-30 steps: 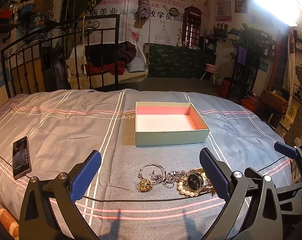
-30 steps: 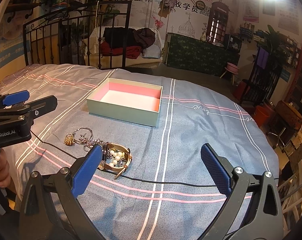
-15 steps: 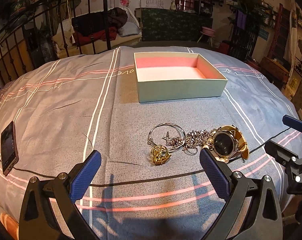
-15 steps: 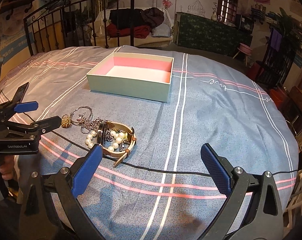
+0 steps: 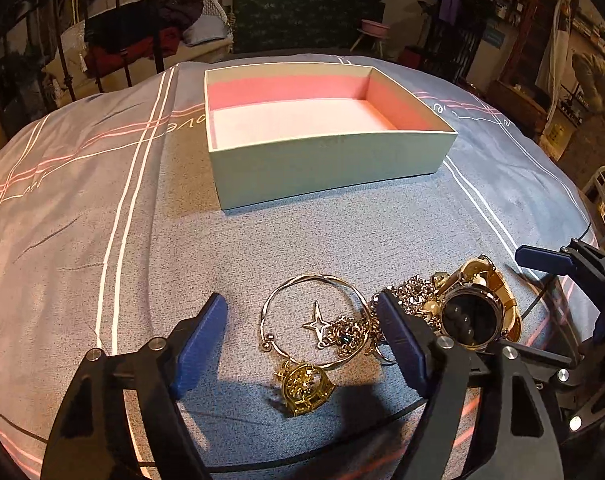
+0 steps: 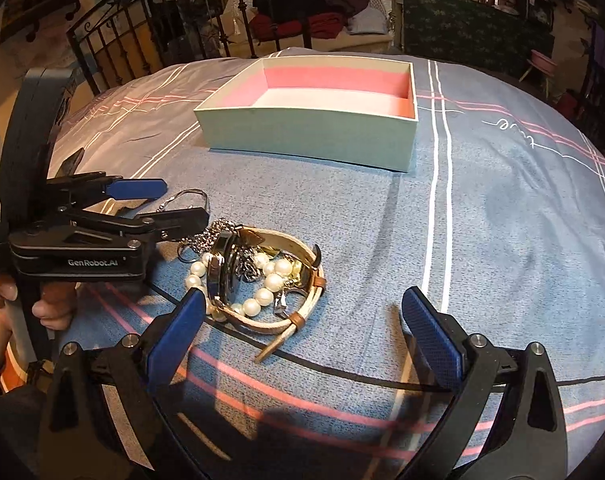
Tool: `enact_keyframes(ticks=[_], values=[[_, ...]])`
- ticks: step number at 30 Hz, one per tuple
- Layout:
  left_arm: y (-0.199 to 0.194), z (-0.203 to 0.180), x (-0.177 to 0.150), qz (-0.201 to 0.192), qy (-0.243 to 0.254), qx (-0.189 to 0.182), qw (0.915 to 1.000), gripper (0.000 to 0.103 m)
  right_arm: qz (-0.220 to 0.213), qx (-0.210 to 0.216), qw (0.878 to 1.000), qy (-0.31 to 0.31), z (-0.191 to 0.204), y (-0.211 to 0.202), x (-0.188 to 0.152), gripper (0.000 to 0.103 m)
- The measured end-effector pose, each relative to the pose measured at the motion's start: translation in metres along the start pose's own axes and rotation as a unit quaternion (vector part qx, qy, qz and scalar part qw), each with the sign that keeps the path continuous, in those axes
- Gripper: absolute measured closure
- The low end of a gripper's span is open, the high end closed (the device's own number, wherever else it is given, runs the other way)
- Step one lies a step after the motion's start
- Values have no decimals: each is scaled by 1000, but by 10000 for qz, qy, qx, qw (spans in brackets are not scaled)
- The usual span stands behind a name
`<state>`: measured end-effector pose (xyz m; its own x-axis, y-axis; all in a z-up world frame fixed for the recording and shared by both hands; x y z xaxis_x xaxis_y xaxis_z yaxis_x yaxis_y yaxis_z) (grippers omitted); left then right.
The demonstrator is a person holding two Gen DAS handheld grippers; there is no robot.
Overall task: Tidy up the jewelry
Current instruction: 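Grasp the gold watch with the right tool while the left tool grasps the silver bangle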
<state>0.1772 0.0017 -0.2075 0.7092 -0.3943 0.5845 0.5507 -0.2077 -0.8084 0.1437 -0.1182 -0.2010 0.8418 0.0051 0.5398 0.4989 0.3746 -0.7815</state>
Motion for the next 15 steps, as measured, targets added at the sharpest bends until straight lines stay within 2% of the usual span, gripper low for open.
enact_keyframes(ticks=[1,2,5,7,8,9,15], values=[[0,-1,1,-21,31,11,10000,45,22,105,9999,39,3,1,1,6],[0,-3,1,-9,68,25,10000,49,56,209,9997,74,6,2,3,6],[1,-5,3,-35,120,97,9999,49,180,377,9991,65,16,9,6,13],[0,-5,4,-54,96,101,9999,49,348,418,9985,47,21,17,6,25],[0,-5,4,-63,76,98,9999,49,437,380,9983,29,22,22,4,39],[0,-4,5,-71,54,93,9999,49,443,248,9987,-33,21,25,4,47],[-6,-4,11,-142,-10,157,9998,49,251,112,9996,-77,12,17,7,52]])
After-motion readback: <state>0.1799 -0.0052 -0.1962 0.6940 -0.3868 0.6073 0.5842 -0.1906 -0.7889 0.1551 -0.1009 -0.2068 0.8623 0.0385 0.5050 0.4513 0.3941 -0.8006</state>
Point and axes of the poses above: each gripper's, at about its wrist camera, not at the fingertips, and y roughly the way its jaws point, z to its left, x to its top, the point moved 10 cm from there along y, roughly the way its jaws point, and after that the axes turned 15 degrees about y, right-handed, at the moved point
